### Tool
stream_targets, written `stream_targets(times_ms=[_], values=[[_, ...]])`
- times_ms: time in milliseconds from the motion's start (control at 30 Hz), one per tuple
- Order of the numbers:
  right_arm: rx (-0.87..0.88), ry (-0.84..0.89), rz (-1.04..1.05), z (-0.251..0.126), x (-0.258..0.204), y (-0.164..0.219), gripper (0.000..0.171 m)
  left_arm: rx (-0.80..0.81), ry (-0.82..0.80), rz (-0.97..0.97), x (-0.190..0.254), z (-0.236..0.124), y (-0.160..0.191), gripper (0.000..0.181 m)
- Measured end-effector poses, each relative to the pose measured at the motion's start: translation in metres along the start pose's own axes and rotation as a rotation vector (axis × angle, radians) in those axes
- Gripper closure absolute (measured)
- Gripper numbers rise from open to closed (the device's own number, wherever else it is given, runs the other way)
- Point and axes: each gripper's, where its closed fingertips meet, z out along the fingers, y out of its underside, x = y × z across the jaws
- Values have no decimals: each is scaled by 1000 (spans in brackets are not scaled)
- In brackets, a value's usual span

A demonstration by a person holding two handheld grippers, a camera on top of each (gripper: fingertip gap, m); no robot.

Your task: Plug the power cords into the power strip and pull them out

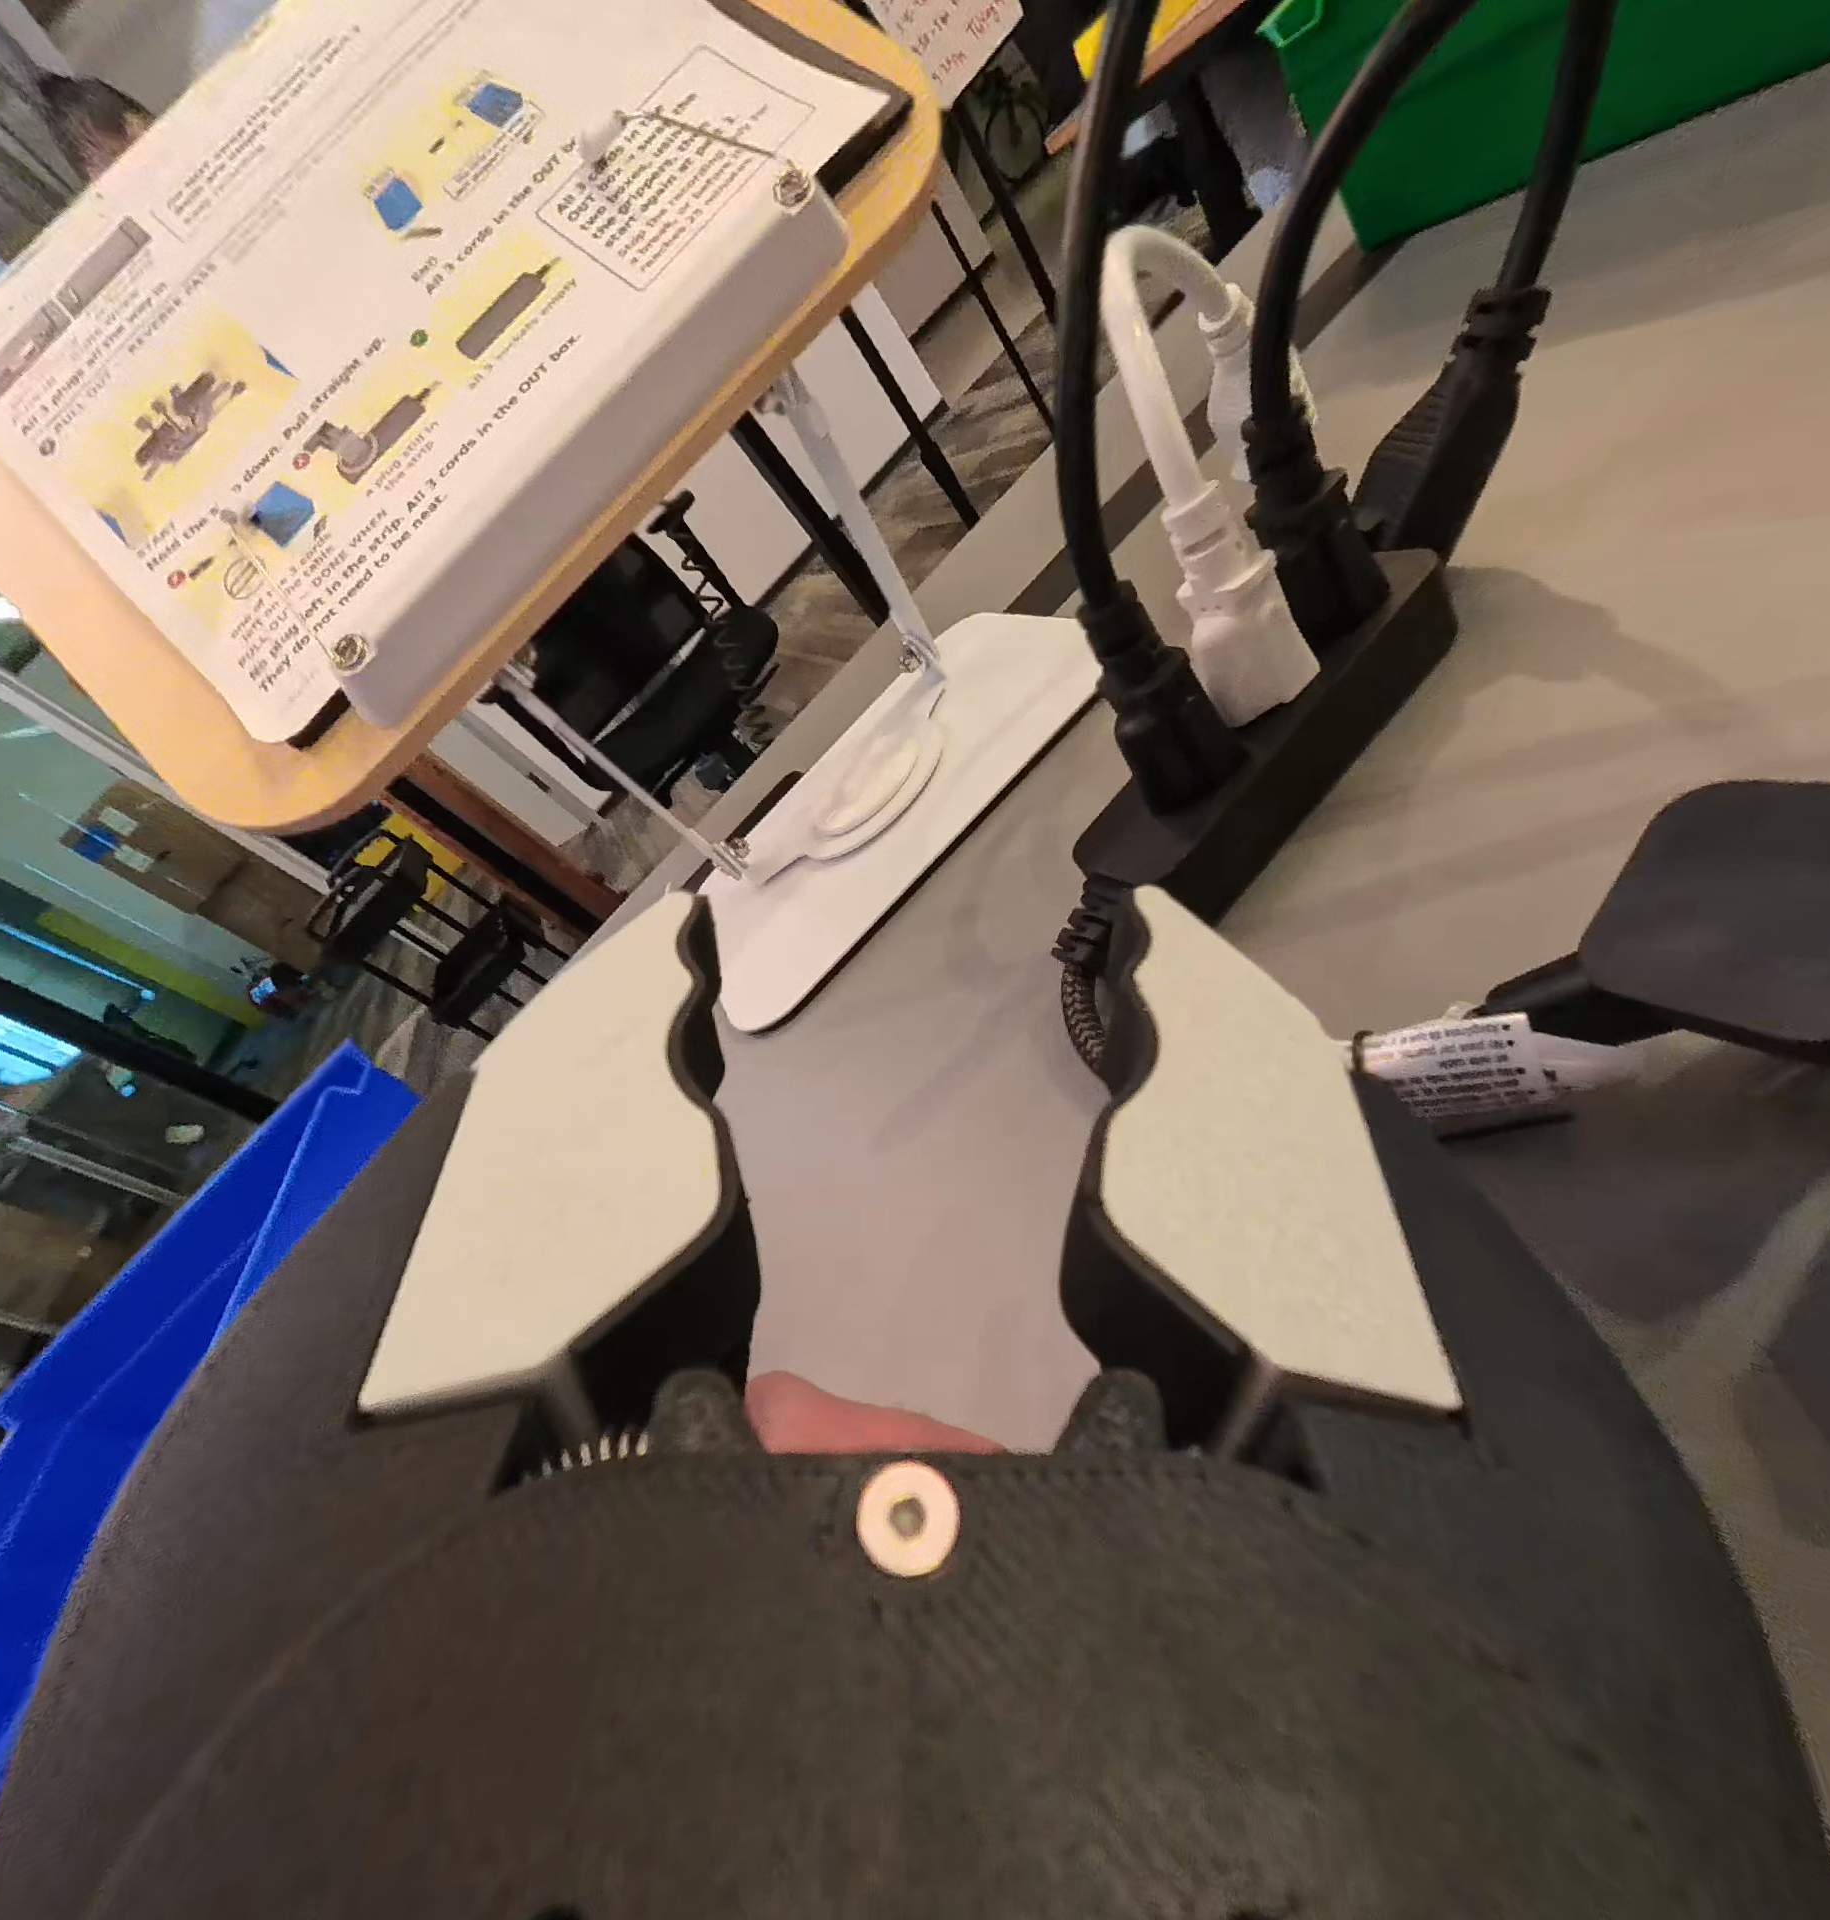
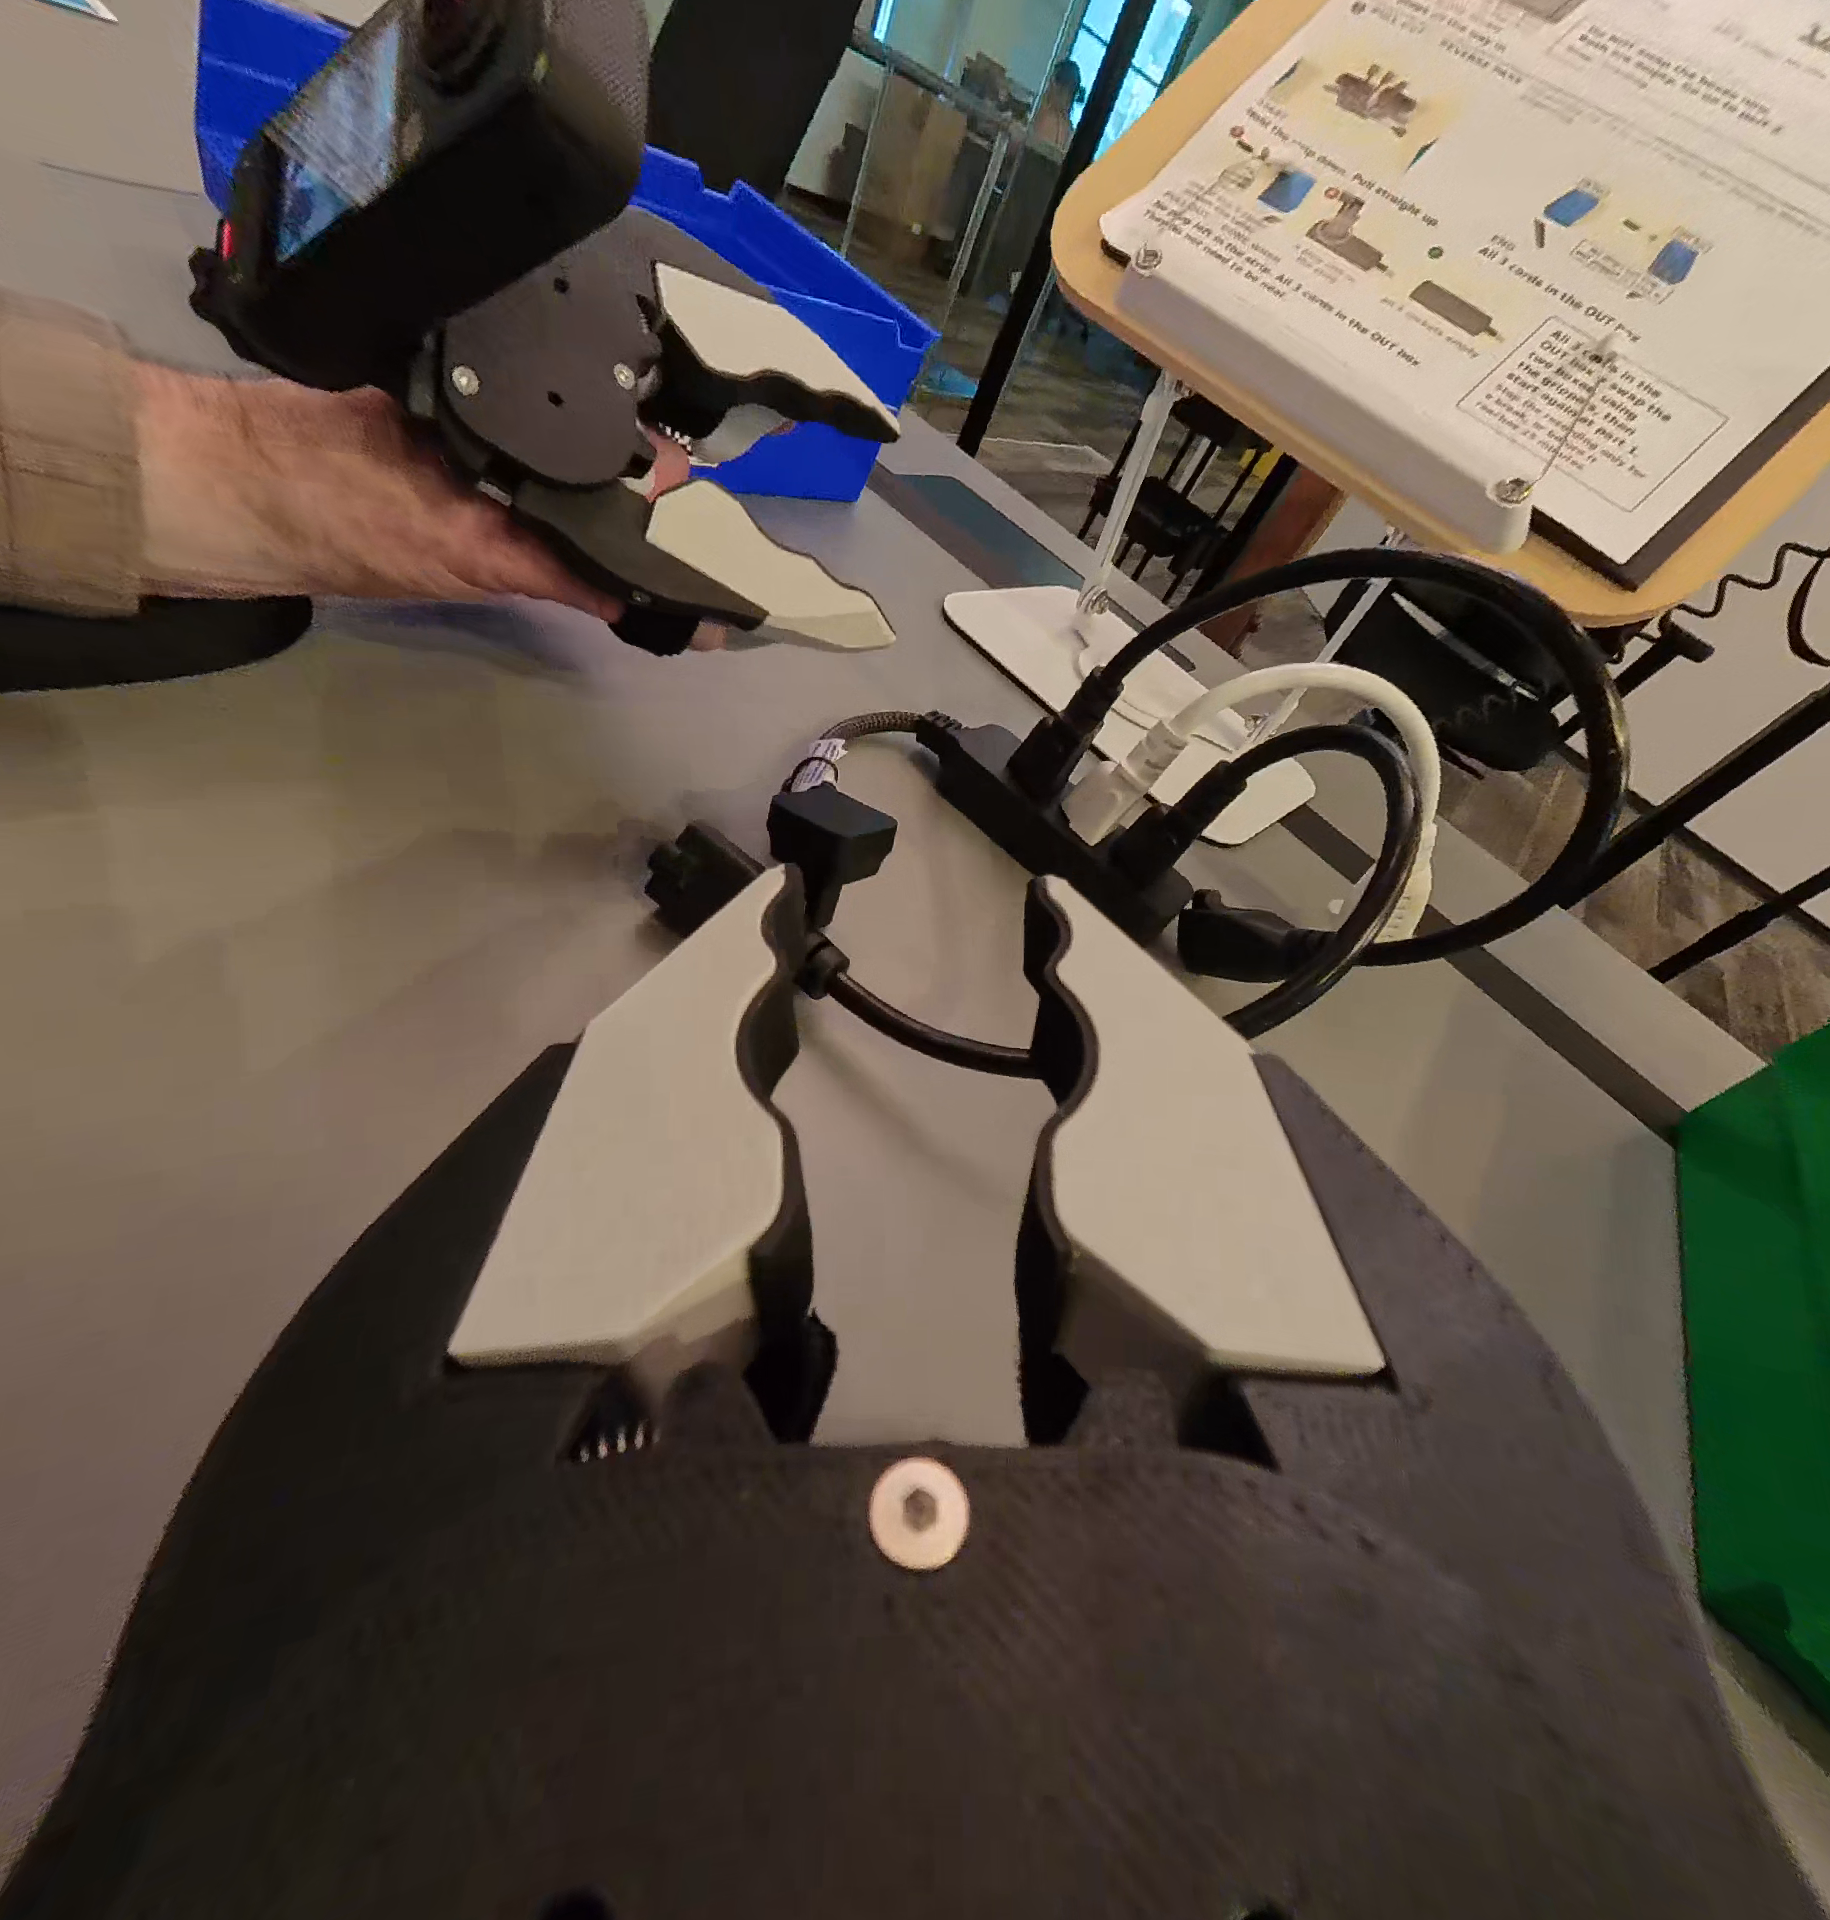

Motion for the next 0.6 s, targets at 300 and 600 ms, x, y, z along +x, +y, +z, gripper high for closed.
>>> stream_targets(times_ms=[300,600], values=[[39,-57,34,-10,-17,-16,125,-50,41,13,7,7,13,111],[79,1,4,-41,-34,-38,117,-24,52,31,0,-11,1,111]])
